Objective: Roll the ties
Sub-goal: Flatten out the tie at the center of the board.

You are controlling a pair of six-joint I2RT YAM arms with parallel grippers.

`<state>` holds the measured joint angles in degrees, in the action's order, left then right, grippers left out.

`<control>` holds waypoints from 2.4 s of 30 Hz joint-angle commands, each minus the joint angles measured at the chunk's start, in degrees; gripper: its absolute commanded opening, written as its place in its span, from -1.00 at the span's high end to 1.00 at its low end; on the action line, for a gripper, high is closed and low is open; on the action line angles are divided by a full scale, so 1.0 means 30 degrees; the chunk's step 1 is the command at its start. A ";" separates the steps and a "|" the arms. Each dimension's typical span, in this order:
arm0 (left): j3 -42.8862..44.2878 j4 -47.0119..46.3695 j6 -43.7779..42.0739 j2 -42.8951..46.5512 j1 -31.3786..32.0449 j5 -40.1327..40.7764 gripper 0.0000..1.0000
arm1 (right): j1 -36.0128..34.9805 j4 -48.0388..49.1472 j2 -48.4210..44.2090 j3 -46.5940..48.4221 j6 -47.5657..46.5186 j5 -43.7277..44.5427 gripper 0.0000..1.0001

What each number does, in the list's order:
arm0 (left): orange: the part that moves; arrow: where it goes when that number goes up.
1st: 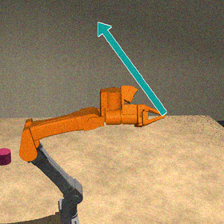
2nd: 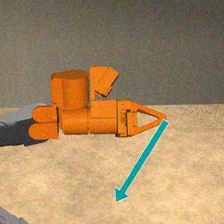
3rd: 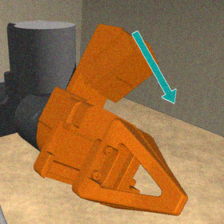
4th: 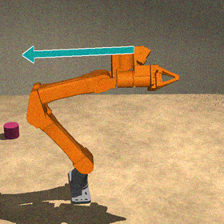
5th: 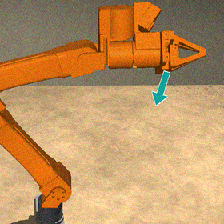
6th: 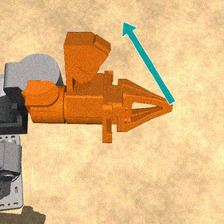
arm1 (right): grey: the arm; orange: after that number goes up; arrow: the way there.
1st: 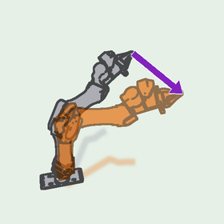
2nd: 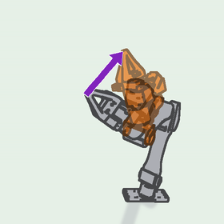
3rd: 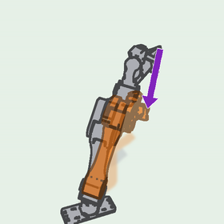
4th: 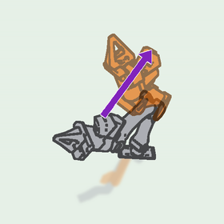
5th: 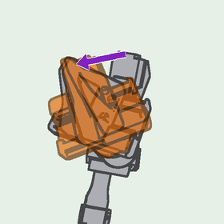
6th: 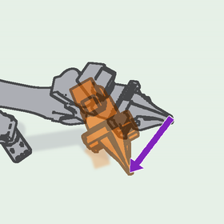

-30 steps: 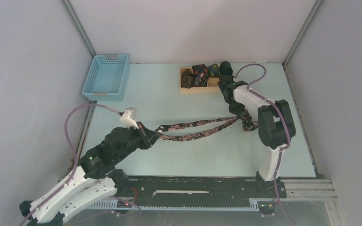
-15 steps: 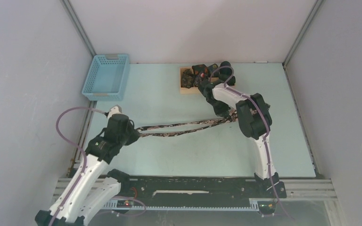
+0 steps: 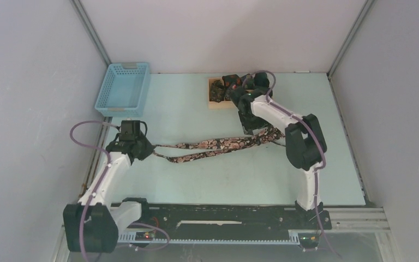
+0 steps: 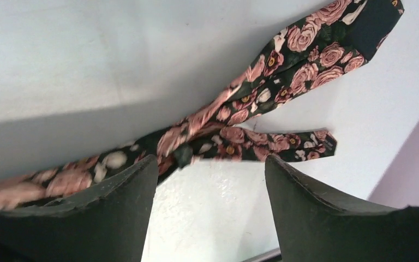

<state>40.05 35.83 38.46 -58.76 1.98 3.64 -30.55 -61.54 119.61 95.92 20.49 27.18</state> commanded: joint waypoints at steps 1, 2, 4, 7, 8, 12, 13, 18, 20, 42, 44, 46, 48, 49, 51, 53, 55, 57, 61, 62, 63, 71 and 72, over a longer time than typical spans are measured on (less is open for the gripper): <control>-0.0125 -0.1627 -0.0423 -0.1633 -0.1547 -0.2532 0.82 | -0.0328 0.1732 -0.3705 -0.1979 0.1022 -0.1245 -0.49; -0.0071 -0.1756 -0.0378 -0.2017 -0.1826 -0.2795 0.76 | -0.0324 0.2220 -0.4317 -0.2769 0.1135 -0.1659 -0.49; -0.0007 -0.1999 -0.0231 -0.2566 -0.2273 -0.2939 0.60 | -0.0306 0.3175 -0.5428 -0.4329 0.1489 -0.2253 -0.48; 0.0246 -0.2357 0.0035 -0.3185 -0.2876 -0.2813 0.51 | -0.0307 0.3957 -0.6564 -0.6144 0.2143 -0.2615 -0.47; 0.0448 -0.2393 0.0067 -0.3456 -0.2929 -0.2578 0.44 | -0.0307 0.4161 -0.6861 -0.6644 0.2300 -0.2629 -0.46; 0.1344 -0.2419 0.0164 -0.4985 -0.2939 -0.2474 -0.06 | -0.0306 0.5076 -0.8068 -0.8412 0.2671 -0.2993 -0.37; 0.1522 -0.2434 0.0226 -0.5219 -0.2922 -0.2495 -0.19 | -0.0307 0.5315 -0.8298 -0.8920 0.2751 -0.3174 -0.36; 0.1957 -0.1550 -0.0445 -0.3468 -0.2674 0.0324 -0.45 | -0.0762 0.6463 -0.9301 -0.9949 0.2574 -0.4475 -0.33; 0.2223 -0.0991 -0.1016 -0.2228 -0.2267 0.1632 -0.53 | -0.1073 0.6748 -0.9271 -0.9949 0.2434 -0.4819 -0.31; 0.9001 -0.1479 -0.3748 -1.2100 0.7753 -0.1046 -0.12 | -0.3295 0.8758 -0.9603 -1.1881 0.3145 -0.6832 -0.26; 0.9178 -0.1611 -0.3871 -1.2874 0.7857 -0.1432 -0.11 | -0.3292 0.8731 -0.9755 -1.2019 0.3160 -0.6944 -0.26; 0.9258 -0.1661 -0.3926 -1.3513 0.7924 -0.1624 -0.10 | -0.3309 0.8772 -0.9836 -1.2101 0.3160 -0.7142 -0.26; 0.9266 -0.1703 -0.4041 -1.4020 0.7975 -0.1666 -0.08 | -0.3342 0.8941 -0.9867 -1.2174 0.3132 -0.7438 -0.26; 0.9266 -0.1758 -0.4053 -1.4192 0.7982 -0.1669 -0.07 | -0.3326 0.8988 -0.9815 -1.2176 0.3131 -0.7517 -0.26; 0.9224 -0.1806 -0.4102 -1.4504 0.8005 -0.1675 -0.06 | -0.3347 0.9118 -0.9769 -1.2181 0.3149 -0.7697 -0.26; 0.9139 -0.1875 -0.4172 -1.4755 0.8012 -0.1636 -0.04 | -0.3368 0.9240 -0.9744 -1.2172 0.3185 -0.7813 -0.26; 0.9017 -0.1926 -0.4235 -1.4975 0.8013 -0.1666 -0.02 | -0.3424 0.9316 -0.9648 -1.2184 0.3189 -0.7950 -0.26; 0.8857 -0.2023 -0.4235 -1.5245 0.8038 -0.1640 -0.01 | -0.3441 0.9350 -0.9575 -1.2169 0.3189 -0.8026 -0.26; 0.8468 -0.2416 -0.4178 -1.5627 0.8064 -0.1652 0.00 | -0.3504 0.9363 -0.9432 -1.2190 0.3189 -0.8089 -0.25; 0.8412 -0.2415 -0.4177 -1.5726 0.8085 -0.1667 0.02 | -0.3537 0.9378 -0.9446 -1.2171 0.3215 -0.8092 -0.25; 0.8306 -0.2382 -0.4191 -1.5768 0.8098 -0.1695 0.03 | -0.3545 0.9365 -0.9466 -1.2169 0.3214 -0.8093 -0.25; 0.5186 -0.1958 -0.3767 -1.4579 0.8957 -0.1274 0.08 | -0.3727 0.9593 -0.9671 -1.2174 0.3098 -0.8189 -0.25; 0.4728 -0.1984 -0.3583 -1.4259 0.9138 -0.1331 0.08 | -0.3752 0.9612 -0.9692 -1.2169 0.3101 -0.8120 -0.25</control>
<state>61.91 26.87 26.85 -101.75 26.85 0.71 -41.21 -34.50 92.40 59.33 29.36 2.87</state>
